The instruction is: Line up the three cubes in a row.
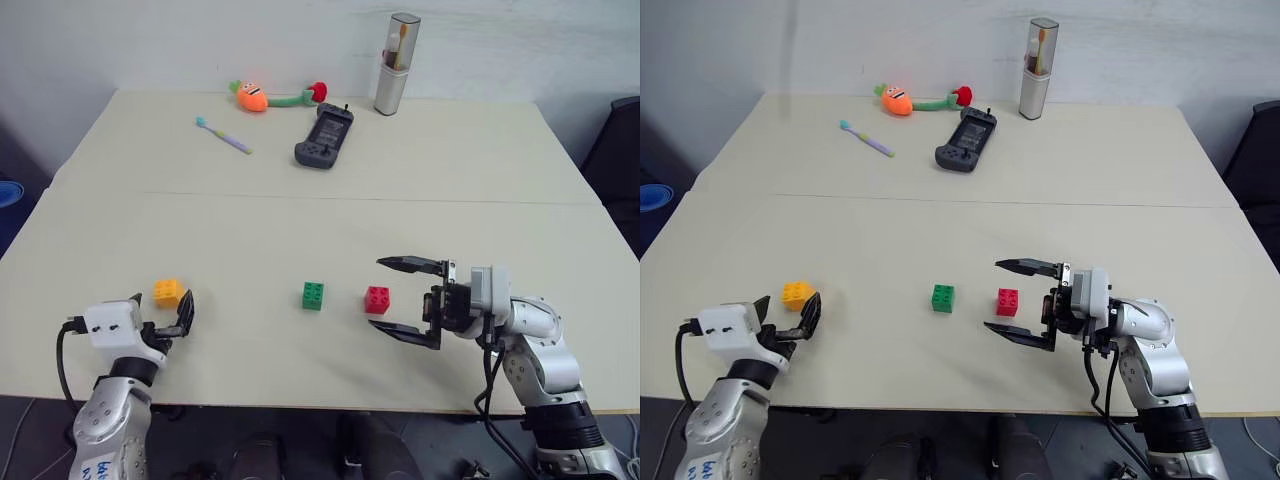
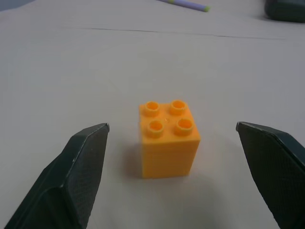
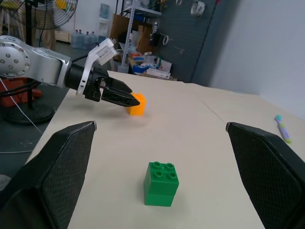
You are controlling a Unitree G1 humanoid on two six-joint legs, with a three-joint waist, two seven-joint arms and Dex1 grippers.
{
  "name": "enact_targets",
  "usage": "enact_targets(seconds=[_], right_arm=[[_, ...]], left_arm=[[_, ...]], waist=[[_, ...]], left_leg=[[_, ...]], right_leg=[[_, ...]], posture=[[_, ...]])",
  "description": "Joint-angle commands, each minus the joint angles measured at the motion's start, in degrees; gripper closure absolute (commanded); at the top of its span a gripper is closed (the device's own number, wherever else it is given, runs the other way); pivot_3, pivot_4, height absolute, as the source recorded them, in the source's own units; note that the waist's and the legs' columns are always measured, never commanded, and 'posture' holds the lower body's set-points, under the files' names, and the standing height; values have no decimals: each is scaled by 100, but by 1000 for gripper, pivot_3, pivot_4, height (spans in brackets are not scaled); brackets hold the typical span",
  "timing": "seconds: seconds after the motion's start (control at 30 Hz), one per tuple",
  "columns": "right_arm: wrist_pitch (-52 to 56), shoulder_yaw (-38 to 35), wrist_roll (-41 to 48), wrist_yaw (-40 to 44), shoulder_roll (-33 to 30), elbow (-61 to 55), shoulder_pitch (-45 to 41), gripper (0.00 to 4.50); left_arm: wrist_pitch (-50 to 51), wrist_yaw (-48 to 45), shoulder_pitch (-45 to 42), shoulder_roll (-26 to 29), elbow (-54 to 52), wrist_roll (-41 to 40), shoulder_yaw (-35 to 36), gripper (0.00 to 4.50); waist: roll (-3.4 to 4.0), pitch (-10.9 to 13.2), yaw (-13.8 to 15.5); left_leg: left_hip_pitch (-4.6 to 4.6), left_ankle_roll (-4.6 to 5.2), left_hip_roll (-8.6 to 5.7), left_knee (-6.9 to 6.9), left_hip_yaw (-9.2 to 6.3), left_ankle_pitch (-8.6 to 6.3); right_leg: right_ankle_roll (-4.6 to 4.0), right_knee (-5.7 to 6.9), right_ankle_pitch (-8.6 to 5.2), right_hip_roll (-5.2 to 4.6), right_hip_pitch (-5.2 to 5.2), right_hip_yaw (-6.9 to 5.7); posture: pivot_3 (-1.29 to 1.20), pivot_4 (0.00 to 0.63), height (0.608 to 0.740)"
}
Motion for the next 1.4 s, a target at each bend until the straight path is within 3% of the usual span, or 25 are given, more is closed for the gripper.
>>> enact_targets(seconds=[0.03, 0.27, 0.33, 0.4, 0.57, 0.67, 0.73, 0.87, 1.0, 1.23, 1.4], right_arm=[[-6, -53, 25, -60, -51, -229, 55, 0], [-36, -107, -35, -126, -98, -144, 122, 0], [-46, -128, -41, -150, -116, -148, 145, 0], [-38, -126, -41, -186, -131, -170, 147, 0], [48, -269, 30, -271, -288, -343, 261, 0], [110, -361, 67, -285, -444, -406, 326, 0], [156, -425, 72, -302, -520, -443, 362, 0], [243, -519, 71, -420, -610, -620, 477, 0], [371, -640, 87, -546, -682, -908, 725, 0], [513, -855, 105, -743, -795, -1207, 1025, 0], [542, -889, 124, -776, -836, -1277, 1095, 0]], left_arm=[[-29, 193, -90, 38, 25, 202, -162, 394], [46, 260, -214, 182, 33, 266, -262, 2496], [-60, -116, -360, 364, 82, -72, -180, 3036], [-113, -396, -470, 511, 119, -338, -108, 3027], [229, -4030, -1445, 2585, 823, -2111, -271, 3027], [-382, -5805, -2009, 3782, 1899, -1654, -949, 3027], [-1174, -6776, -2673, 4118, 2948, -1209, -1487, 3027], [-2492, -8005, -4087, 4008, 5008, -585, -2255, 3027], [-3400, -8623, -4857, 3842, 6469, -318, -2527, 3027], [-3990, -8661, -5321, 3429, 7500, -343, -2866, 3027], [-3961, -8661, -5162, 3460, 7373, -479, -3095, 3027]], waist=[[0, 0, -8], [0, 0, 4], [0, 0, 9], [0, 0, 10], [3, 2, 13], [31, 4, 7], [46, 11, 2], [47, 13, 16], [47, 14, -15], [45, 15, 17], [42, 14, 19]], left_leg=[[0, 0, 1, 0, 0, 0], [-1, 0, 0, 0, 1, 0], [-1, 0, 1, 0, 1, 0], [-1, -1, 1, 0, 0, 0], [-7, -29, 0, 2, -3, 16], [-11, -42, -2, 2, 0, 23], [-9, -40, -5, -1, 7, 23], [-18, -38, -5, 2, 9, 25], [-45, -35, -1, 13, 13, 27], [-53, -17, -9, 21, 12, 30], [-51, -10, -12, 20, 9, 30]], right_leg=[[0, 0, 0, 1, 0, 0], [0, -2, 0, 0, 0, 0], [0, -2, 0, -1, 0, 0], [0, -1, 0, 0, -1, -1], [-5, 6, -3, 0, -9, -8], [-9, 3, -5, -2, -12, -8], [-9, -3, -5, -1, -12, -5], [-7, -1, -4, 6, -18, -10], [-1, -5, -1, 10, -40, -9], [15, -11, 8, -1, -40, -10], [20, -13, 11, -4, -35, -10]], posture=[[0, 150, 740], [0, 150, 740], [0, 150, 740], [0, 150, 740], [0, 150, 740], [0, 150, 740], [0, 150, 740], [0, 150, 740], [0, 150, 740], [0, 150, 740], [0, 150, 740]])
